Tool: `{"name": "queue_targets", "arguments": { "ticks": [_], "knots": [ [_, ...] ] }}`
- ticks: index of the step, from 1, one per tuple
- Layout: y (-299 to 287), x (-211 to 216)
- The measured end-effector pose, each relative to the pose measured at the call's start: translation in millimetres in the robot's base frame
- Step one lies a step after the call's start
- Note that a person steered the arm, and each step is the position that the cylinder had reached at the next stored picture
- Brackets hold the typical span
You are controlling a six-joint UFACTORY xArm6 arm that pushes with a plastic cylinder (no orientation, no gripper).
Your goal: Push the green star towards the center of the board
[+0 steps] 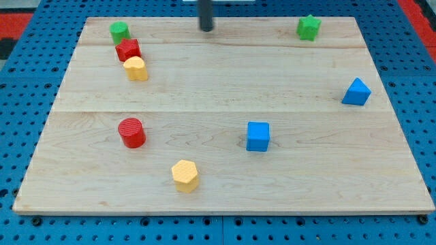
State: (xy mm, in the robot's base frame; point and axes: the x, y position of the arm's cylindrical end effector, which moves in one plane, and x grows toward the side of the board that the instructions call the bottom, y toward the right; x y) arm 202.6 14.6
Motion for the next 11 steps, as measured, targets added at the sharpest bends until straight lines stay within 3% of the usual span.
{"name": "queue_targets", "arguments": {
  "ticks": [1,2,3,5,7,8,9,11],
  "knots": [
    [40.5,-10.0],
    [162.6,-11.5],
    [201.0,-8.3],
    [134.5,85.6],
    [180.7,58.9],
    [185.6,98.8],
    [173.7,132.2],
    [69.5,138.4]
  ]
}}
